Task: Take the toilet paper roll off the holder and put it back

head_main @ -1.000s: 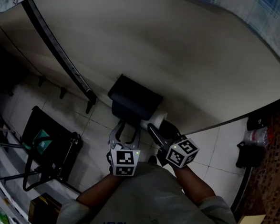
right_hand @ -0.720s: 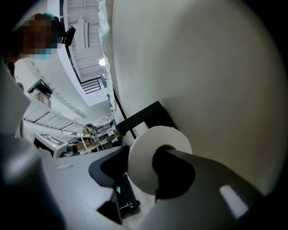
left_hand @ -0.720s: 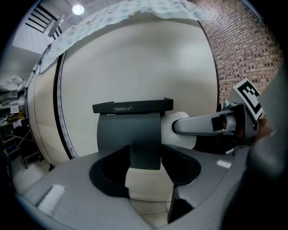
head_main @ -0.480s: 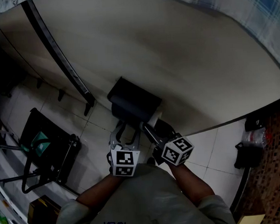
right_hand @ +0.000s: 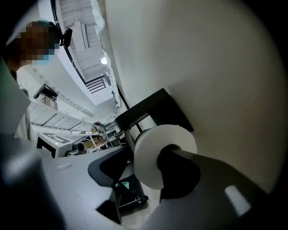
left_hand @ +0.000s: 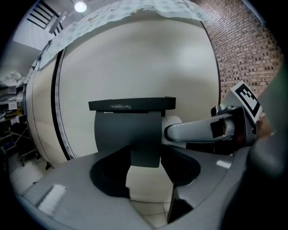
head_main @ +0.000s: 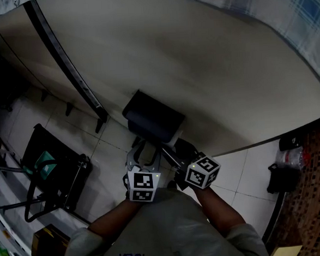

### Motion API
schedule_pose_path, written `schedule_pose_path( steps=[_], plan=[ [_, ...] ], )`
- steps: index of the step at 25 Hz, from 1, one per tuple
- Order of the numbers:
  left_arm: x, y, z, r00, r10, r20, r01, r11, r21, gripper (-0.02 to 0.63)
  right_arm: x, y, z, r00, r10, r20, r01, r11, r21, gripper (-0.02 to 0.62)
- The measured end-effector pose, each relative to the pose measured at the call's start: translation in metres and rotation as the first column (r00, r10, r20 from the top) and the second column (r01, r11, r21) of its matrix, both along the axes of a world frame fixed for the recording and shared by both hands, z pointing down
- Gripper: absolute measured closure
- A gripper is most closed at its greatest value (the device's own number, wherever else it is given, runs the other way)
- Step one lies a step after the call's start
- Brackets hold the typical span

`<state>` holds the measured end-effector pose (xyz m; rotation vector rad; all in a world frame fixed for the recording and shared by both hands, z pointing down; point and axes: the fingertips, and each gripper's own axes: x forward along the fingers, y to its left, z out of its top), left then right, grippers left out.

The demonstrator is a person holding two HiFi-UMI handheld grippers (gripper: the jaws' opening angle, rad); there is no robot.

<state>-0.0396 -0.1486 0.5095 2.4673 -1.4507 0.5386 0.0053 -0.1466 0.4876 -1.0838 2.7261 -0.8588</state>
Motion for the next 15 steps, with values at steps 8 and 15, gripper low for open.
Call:
schedule_pose_path(
  steps=[8,15],
  plan=[
    [0.001,0.000,0.001,1.000,0.003,-0.009,-0.003,1.000,-0.005,0.393,0.011,0.013,0.000,1.000,-0.003,0.002,0.003,1.000,-0.013,0.411],
    [0.001,0.000,0.001,1.000,0.006,-0.015,-0.006,1.000,-0.006,0.394,0.028,0.023,0.000,0.999,0.055,-0.002,-0.055,0.998,-0.027,0.505]
  ],
)
